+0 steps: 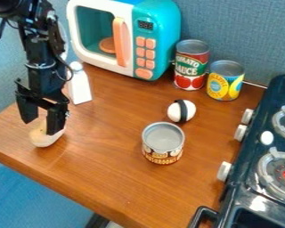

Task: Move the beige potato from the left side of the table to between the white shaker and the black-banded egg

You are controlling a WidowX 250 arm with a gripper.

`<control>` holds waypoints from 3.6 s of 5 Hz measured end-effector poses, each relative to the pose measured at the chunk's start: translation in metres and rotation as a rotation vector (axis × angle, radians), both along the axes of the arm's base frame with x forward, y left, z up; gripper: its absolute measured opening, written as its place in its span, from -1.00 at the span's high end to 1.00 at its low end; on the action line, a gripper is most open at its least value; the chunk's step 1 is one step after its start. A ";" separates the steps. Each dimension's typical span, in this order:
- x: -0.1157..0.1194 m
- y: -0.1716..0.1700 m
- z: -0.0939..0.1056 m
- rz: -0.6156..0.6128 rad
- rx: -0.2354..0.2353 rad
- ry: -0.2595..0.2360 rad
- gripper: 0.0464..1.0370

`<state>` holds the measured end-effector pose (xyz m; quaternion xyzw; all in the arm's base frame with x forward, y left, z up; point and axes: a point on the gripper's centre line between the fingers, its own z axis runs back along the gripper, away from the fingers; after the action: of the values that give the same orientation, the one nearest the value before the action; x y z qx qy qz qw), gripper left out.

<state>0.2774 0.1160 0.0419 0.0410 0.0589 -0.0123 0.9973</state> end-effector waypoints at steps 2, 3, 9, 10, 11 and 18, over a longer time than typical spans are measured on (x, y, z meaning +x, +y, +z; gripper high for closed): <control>0.001 -0.002 -0.023 0.021 -0.028 0.039 -0.93; 0.001 -0.003 -0.026 0.025 -0.031 0.046 -0.85; 0.108 -0.091 0.020 -0.139 -0.181 -0.169 -0.22; 0.115 -0.092 0.006 -0.124 -0.179 -0.136 -0.22; 0.114 -0.088 -0.004 -0.123 -0.160 -0.113 -0.22; 0.100 -0.096 0.051 -0.069 -0.178 -0.293 -0.93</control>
<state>0.3777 0.0198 0.0931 -0.0440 -0.0900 -0.0454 0.9939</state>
